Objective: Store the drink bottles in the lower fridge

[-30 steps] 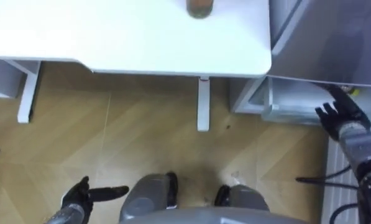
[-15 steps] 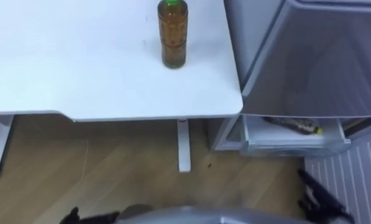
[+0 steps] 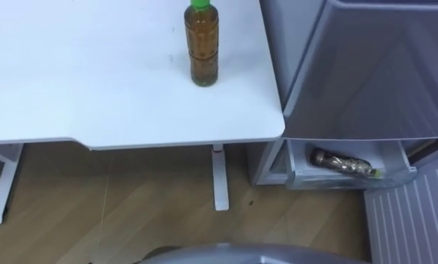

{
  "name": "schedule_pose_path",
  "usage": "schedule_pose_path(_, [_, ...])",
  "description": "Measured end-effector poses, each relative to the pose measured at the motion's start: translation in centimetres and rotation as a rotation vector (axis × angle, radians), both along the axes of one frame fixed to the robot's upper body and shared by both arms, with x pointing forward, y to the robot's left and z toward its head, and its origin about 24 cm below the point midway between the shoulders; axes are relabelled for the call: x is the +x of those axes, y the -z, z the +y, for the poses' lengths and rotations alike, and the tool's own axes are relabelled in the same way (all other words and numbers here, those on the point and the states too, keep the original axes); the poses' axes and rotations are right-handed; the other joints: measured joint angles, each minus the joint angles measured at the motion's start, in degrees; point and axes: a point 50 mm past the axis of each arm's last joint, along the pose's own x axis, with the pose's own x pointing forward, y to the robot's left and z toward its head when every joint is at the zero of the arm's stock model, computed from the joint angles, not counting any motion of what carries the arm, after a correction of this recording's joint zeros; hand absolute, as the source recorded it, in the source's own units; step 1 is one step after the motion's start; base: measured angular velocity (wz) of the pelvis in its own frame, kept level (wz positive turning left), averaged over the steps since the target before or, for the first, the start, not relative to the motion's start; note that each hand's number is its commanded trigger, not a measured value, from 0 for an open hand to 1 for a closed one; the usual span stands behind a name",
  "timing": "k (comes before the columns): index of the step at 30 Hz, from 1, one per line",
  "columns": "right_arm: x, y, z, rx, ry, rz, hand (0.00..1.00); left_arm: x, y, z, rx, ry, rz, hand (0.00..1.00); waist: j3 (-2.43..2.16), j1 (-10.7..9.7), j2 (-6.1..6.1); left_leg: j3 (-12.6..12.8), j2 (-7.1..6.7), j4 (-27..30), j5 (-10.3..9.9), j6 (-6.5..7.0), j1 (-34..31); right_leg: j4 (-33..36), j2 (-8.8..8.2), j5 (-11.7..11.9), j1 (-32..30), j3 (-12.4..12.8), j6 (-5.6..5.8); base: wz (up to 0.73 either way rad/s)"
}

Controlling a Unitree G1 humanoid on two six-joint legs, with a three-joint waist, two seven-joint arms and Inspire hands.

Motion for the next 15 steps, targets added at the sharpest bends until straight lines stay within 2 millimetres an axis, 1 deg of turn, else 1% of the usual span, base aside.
schedule_pose_path(4, [0.9, 0.0, -0.2, -0.053, -0.09, 0.025, 0.0, 0.6, 0.1, -0.3, -0.004, 0.005, -0.008, 0.0, 0.07, -0.07, 0.0, 0.0, 0.03, -0.05, 0.0, 0.0, 0.27, 0.08, 0.01, 0.09, 0.21, -0.07, -0.06, 0.0])
schedule_pose_path(5, [1.2, 0.0, -0.2, -0.062, -0.131, 0.031, 0.0, 0.8, 0.1, -0.4, -0.005, 0.01, -0.009, 0.0, 0.03, 0.24, 0.26, 0.07, 0.03, -0.11, 0.0, 0.0, 0.35, 0.07, 0.01, 0.09, 0.27, 0.04, -0.06, 0.0])
schedule_pose_path(6, [1.4, 0.0, -0.2, -0.069, -0.157, 0.033, 0.0, 1.1, 0.2, -0.4, -0.004, 0.008, -0.013, 0.0, 0.12, 0.36, 0.33, 0.09, 0.03, -0.23, 0.0, 0.0, 0.33, 0.07, 0.01, 0.09, 0.23, 0.06, -0.06, 0.0])
schedule_pose_path(8, [1.7, 0.0, -0.2, -0.078, -0.178, 0.035, 0.0, 1.6, 0.1, -0.4, 0.009, 0.003, -0.019, 0.0, 0.13, 0.6, 0.51, 0.11, 0.02, -0.59, 0.0, 0.0, 0.35, 0.07, 0.01, 0.09, 0.31, 0.04, -0.06, 0.0])
schedule_pose_path(10, [1.8, 0.0, -0.1, -0.08, -0.189, 0.036, 0.0, 2.1, 0.1, -0.3, 0.025, -0.019, -0.027, 0.0, 0.14, 1.3, 0.65, 0.09, 0.02, -0.96, -0.01, -0.01, 0.5, 0.09, 0.01, 0.09, 0.44, 0.01, -0.06, 0.0])
schedule_pose_path(13, [1.9, 0.0, -0.1, -0.083, -0.206, 0.039, 0.0, 2.3, 0.0, 0.1, 0.053, -0.094, -0.037, 0.0, 0.17, 1.38, 0.73, -0.02, 0.03, -1.0, -0.01, -0.01, 0.88, 0.13, 0.01, 0.09, 0.81, -0.16, -0.06, 0.0])
schedule_pose_path(15, [2.1, 0.0, -0.2, -0.085, -0.211, 0.037, 0.0, 2.7, -0.3, 0.6, 0.082, -0.18, -0.073, 0.0, 0.19, 1.65, 0.65, 0.01, 0.02, -1.0, -0.01, -0.01, 1.08, 0.18, 0.01, 0.09, 0.88, -0.12, -0.06, 0.0])
